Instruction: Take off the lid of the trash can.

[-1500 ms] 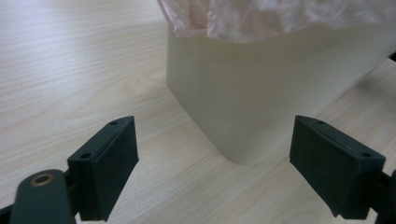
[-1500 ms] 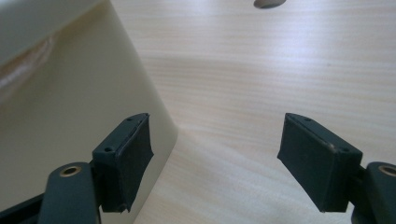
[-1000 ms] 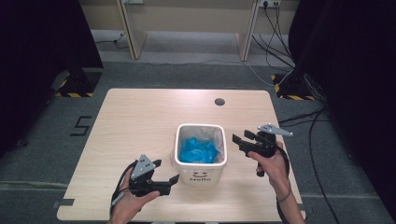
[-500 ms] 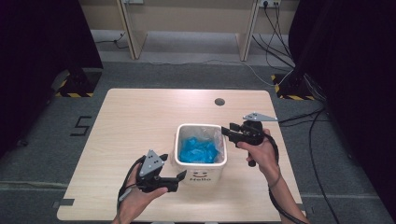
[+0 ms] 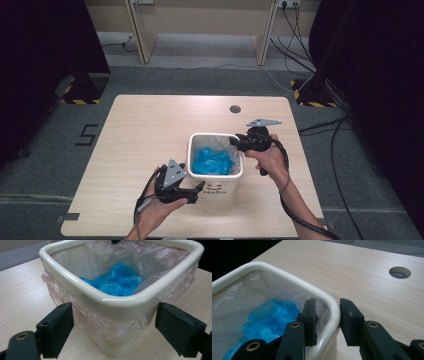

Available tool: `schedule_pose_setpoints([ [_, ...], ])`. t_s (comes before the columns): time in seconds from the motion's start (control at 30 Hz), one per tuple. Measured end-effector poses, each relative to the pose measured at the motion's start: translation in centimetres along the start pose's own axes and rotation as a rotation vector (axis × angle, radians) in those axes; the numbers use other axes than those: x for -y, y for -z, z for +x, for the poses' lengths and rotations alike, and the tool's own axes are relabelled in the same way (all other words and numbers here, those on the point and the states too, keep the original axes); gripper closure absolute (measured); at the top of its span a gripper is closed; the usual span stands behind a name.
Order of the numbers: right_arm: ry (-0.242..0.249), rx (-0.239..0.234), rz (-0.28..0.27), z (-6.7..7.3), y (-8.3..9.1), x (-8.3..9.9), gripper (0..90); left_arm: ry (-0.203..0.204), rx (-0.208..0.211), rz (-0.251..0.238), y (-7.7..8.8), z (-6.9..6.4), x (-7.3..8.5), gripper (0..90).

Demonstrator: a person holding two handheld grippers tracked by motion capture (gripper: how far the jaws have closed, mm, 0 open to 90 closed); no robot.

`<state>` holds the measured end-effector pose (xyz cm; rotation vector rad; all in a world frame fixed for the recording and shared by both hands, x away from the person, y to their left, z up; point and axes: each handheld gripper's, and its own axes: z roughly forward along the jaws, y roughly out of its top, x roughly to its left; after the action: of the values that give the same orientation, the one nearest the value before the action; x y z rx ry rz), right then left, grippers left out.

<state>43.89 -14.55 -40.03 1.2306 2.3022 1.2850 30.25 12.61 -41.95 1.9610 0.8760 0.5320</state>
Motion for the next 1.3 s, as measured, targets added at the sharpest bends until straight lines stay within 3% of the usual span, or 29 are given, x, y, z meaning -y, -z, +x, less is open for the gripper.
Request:
schedule_pose_setpoints([
  [0.4, 0.043, 0.045, 0.004, 0.7, 0.6, -1.0, 71.2, -0.009, -0.01, -0.025, 0.9, 0.1, -0.5, 15.6],
  [0.8, 0.041, -0.02, -0.054, 0.7, 2.3, -2.6, 71.5, -0.01, 0.001, -0.046, 1.5, 0.0, -0.6, 15.7],
  [1.03, 0.012, -0.039, -0.081, -0.6, 4.2, -2.5, 71.5, 0.009, 0.016, -0.049, 1.9, 0.4, 0.1, 15.5],
  [1.3, -0.025, -0.004, -0.09, -3.3, 6.7, -1.4, 71.5, 0.022, 0.052, -0.058, 2.0, 0.8, 1.4, 15.2],
])
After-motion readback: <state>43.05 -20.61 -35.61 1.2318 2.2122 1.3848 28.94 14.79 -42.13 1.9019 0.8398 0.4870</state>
